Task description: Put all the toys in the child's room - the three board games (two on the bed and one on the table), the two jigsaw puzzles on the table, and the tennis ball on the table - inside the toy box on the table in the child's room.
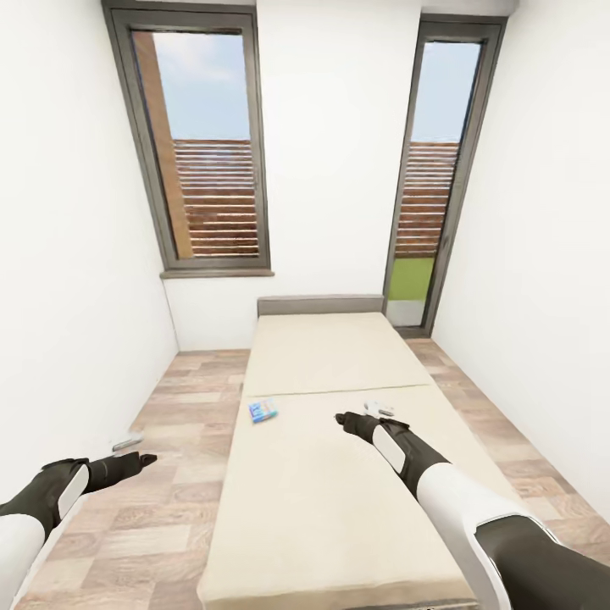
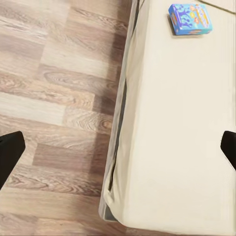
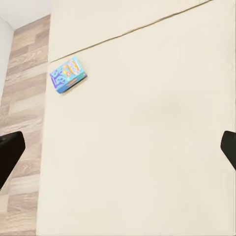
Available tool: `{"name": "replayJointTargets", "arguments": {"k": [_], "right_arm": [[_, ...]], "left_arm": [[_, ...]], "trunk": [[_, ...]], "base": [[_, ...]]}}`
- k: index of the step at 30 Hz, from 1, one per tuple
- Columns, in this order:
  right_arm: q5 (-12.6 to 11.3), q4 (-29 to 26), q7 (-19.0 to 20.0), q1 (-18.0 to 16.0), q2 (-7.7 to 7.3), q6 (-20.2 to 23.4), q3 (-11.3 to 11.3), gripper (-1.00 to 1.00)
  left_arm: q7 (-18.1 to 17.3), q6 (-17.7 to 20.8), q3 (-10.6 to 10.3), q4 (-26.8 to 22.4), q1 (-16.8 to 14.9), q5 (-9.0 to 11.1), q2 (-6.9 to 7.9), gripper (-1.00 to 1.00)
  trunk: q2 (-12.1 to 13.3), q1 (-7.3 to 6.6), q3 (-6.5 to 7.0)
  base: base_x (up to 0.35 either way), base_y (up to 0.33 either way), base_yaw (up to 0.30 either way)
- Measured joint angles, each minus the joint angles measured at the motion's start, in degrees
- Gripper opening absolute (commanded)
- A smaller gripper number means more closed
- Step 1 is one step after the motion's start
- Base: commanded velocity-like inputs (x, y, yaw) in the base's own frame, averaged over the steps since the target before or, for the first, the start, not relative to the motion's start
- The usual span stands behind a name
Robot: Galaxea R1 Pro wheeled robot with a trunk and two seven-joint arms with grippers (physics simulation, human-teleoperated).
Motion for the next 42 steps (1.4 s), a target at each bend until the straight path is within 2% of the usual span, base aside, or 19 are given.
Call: {"name": "replayJointTargets", "arguments": {"k": [14,42], "right_arm": [[0.0,0.0,0.0,0.0,-0.03,-0.1,0.0,1.00],[0.4,0.2,-0.3,0.7,-0.05,-2.8,0.0,1.00]], "left_arm": [[0.0,0.0,0.1,0.0,0.0,0.0,0.03,1.00],[0.0,0.0,0.0,-0.1,0.0,0.1,0.01,1.00]], "trunk": [[0.0,0.01,0.00],[0.0,0.01,0.00]], "base": [[0.014,0.100,-0.242],[0.000,0.060,-0.012]]}}
